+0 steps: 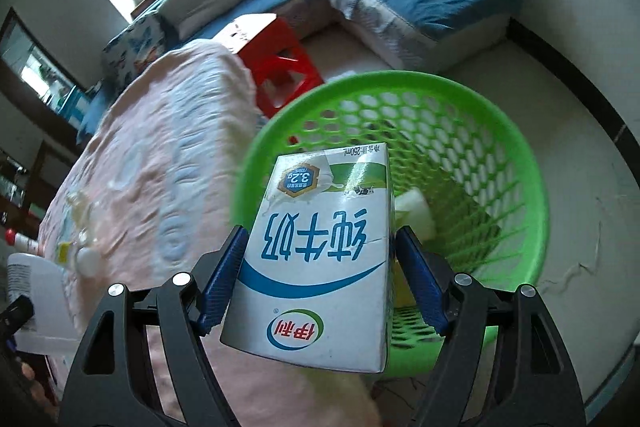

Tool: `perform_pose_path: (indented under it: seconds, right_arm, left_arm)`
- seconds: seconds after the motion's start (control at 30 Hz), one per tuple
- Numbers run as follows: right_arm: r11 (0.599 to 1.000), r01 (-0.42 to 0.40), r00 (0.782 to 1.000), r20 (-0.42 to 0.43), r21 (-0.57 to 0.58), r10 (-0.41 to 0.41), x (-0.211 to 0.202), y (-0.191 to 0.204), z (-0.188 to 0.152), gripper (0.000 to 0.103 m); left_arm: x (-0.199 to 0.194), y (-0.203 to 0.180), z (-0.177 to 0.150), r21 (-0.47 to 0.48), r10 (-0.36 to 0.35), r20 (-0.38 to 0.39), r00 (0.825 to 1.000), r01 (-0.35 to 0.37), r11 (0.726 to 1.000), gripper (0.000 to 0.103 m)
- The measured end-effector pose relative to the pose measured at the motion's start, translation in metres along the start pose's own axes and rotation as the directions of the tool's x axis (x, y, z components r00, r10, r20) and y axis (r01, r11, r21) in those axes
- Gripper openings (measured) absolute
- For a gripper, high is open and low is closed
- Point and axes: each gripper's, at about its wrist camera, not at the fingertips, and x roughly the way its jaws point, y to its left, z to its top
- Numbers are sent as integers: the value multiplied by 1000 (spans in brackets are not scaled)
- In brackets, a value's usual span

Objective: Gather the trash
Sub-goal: 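Carry the tub and milk carton to the green basket and release both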

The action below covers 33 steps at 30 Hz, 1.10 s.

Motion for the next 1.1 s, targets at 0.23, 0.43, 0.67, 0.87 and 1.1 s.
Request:
perform_pose_path:
  seconds: [0.23,0.43,0.67,0.87,1.1]
  right_arm:
    - [999,52,999,-8,-16,-52,12,-22,0,75]
    - [997,74,997,-21,-20,-74,24,-35,1,75]
    - [996,88,995,-37,-21,-89,33,-47,3,75]
    - [994,107,993,-42,-17,-108,39,-56,4,75]
    - [995,101,994,-36,-7,-102,35,-62,2,75]
  left_arm:
    - [19,-24,8,28,-1,-23,1000,2,1000,83]
    - [31,-37,11,53,2,-40,999,0,999,83]
    - [38,-48,15,65,2,-48,999,2,998,83]
    - [46,-55,15,78,3,-61,998,2,997,83]
    - [56,-66,18,97,-1,-79,997,8,995,83]
